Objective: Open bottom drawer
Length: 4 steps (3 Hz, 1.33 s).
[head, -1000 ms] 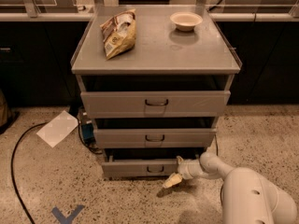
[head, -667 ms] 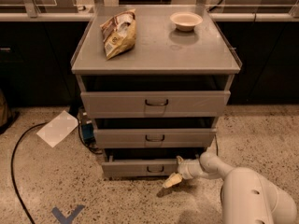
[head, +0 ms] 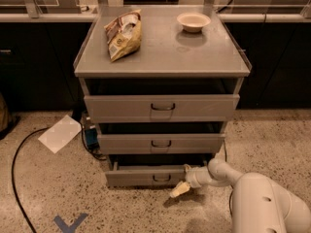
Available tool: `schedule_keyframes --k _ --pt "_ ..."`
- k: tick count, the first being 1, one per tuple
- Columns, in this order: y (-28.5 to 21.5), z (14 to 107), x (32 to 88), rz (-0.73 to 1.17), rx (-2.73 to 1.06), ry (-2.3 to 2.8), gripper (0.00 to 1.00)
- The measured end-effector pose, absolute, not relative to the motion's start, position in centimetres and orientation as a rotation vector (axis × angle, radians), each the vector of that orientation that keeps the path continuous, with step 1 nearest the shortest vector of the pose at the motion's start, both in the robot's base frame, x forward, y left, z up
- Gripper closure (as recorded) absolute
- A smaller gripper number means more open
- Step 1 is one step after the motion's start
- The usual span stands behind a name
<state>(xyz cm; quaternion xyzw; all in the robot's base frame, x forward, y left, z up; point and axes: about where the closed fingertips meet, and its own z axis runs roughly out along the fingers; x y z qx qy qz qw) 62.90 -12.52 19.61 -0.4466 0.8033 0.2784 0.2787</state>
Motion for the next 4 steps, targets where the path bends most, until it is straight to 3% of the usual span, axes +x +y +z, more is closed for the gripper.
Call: schedule_keyframes --k 4 --pt "-12.15 19.73 60.30 0.823 -1.201 2.170 0.00"
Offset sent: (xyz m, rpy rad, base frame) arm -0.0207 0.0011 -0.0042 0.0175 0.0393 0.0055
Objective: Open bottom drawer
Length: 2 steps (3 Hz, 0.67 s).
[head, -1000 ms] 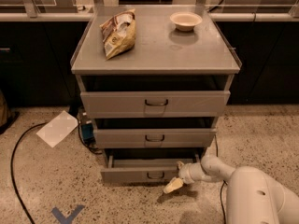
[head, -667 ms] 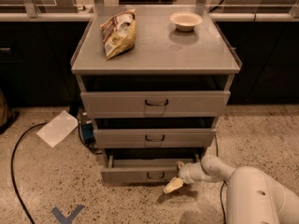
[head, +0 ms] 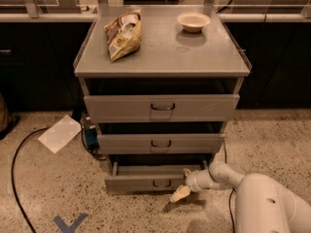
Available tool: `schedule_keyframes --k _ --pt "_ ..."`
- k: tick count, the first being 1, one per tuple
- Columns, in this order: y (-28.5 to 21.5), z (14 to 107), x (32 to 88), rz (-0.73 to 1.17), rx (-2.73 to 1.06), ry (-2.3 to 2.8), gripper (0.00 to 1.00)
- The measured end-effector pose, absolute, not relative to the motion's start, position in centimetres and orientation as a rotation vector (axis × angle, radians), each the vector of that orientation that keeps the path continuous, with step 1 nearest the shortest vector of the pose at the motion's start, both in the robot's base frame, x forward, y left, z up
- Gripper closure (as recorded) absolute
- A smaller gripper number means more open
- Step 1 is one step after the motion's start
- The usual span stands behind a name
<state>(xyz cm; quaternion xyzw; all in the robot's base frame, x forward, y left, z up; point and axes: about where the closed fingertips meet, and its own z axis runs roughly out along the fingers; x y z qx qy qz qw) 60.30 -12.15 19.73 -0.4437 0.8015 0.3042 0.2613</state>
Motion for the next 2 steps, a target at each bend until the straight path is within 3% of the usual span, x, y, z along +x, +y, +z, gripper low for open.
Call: schedule_keyframes --k 2 --pt "-11.50 19.66 58.13 0.902 -1.198 2.154 0.00"
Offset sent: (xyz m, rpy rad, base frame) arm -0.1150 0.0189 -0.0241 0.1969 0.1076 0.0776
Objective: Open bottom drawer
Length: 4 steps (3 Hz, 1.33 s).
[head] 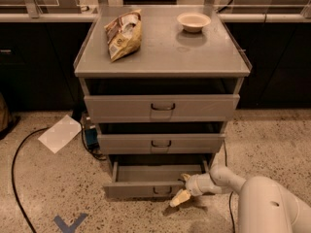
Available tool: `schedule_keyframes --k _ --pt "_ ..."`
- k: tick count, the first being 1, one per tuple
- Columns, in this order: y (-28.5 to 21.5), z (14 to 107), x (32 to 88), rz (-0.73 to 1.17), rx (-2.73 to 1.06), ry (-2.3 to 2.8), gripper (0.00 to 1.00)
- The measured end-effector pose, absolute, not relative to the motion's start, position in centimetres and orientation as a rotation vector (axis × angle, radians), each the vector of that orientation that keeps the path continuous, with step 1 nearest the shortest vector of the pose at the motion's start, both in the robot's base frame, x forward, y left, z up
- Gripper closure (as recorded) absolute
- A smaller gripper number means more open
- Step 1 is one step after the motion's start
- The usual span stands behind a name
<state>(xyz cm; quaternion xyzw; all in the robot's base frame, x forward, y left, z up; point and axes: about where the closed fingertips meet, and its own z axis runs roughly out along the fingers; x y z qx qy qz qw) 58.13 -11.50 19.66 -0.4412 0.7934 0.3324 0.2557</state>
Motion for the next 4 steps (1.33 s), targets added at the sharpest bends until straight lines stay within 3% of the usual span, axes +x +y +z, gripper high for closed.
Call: schedule_keyframes --k 4 --pt "-10.7 18.7 52.1 0.999 -1.237 2.224 0.00"
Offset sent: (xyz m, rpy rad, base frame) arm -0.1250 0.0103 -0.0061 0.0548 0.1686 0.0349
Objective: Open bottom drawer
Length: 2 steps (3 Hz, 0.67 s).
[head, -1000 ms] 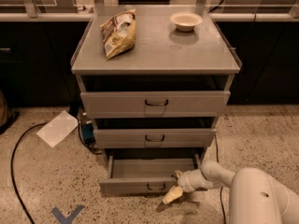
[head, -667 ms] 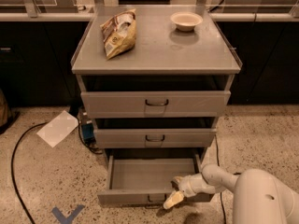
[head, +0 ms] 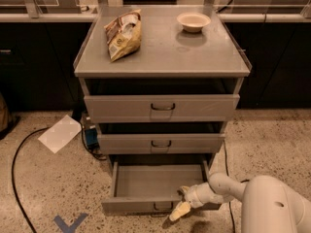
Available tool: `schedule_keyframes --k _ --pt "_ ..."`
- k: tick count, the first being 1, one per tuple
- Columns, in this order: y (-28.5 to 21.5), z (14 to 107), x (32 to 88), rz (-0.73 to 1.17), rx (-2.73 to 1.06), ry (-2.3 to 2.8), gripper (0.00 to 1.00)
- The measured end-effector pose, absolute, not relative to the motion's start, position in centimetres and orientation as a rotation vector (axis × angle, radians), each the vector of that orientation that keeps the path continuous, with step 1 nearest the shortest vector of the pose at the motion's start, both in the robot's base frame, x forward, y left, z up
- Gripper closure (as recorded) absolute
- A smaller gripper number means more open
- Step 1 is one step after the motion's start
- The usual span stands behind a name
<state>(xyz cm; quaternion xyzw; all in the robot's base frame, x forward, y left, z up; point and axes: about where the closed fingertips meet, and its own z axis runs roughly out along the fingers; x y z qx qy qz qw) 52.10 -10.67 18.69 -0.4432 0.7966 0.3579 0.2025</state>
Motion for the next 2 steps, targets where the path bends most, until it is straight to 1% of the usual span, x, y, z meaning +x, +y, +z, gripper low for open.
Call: schedule_keyframes --k 1,2 --pt "-11.1 18.8 50.0 1.024 -1.215 2.266 0.00" --pt "-11.7 20.1 45.8 1.045 -1.177 2.328 0.00"
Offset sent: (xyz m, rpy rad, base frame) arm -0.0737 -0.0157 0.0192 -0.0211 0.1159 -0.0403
